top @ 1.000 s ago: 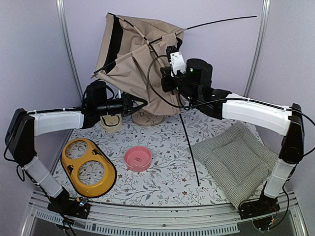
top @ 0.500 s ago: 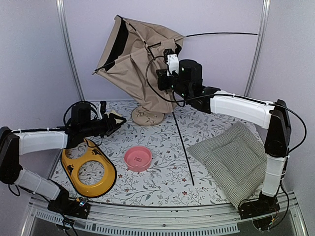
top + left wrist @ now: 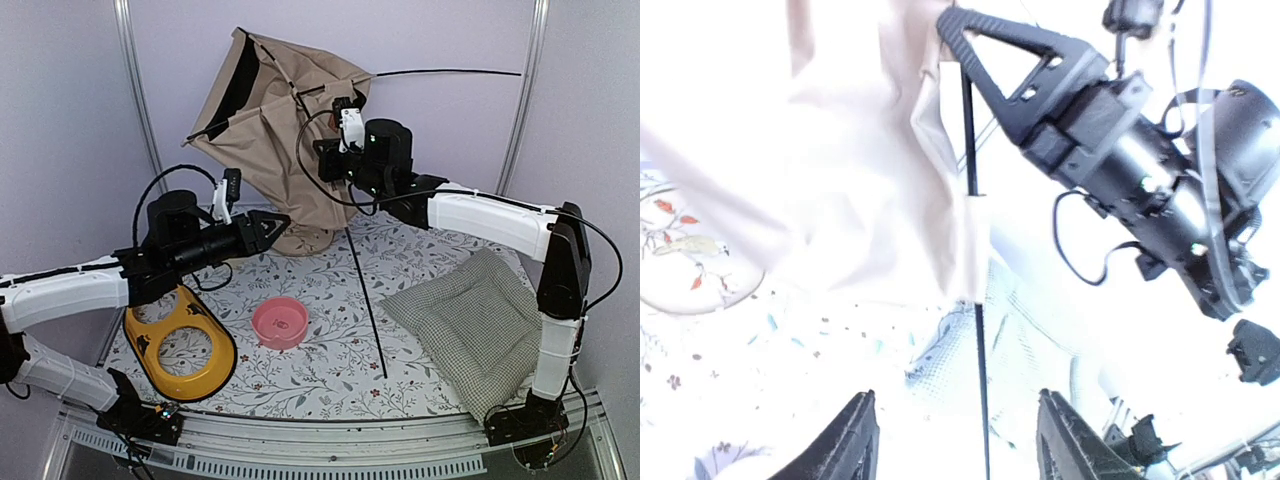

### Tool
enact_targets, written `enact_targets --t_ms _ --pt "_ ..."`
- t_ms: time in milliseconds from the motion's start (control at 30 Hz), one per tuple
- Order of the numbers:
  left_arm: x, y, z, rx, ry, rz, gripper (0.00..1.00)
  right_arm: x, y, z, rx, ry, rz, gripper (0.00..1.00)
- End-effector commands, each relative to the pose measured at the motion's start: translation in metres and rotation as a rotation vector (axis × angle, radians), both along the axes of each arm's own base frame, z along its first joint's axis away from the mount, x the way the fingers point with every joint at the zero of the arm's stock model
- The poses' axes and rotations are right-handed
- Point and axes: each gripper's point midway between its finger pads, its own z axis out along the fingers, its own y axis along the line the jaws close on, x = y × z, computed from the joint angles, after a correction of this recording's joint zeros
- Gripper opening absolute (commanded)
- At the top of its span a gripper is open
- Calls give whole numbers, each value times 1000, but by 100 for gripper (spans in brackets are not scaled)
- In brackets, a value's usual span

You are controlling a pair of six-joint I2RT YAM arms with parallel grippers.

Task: Set up the pet tent

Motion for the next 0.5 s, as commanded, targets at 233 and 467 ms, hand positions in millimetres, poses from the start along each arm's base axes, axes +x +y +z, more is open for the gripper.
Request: enact_targets --t_ms 233,467 --pt "38 -68 6 86 -91 -27 58 -25 2 67 197 -36 147 0" --pt "59 -84 -4 156 -74 15 61 -35 3 76 237 -8 196 0"
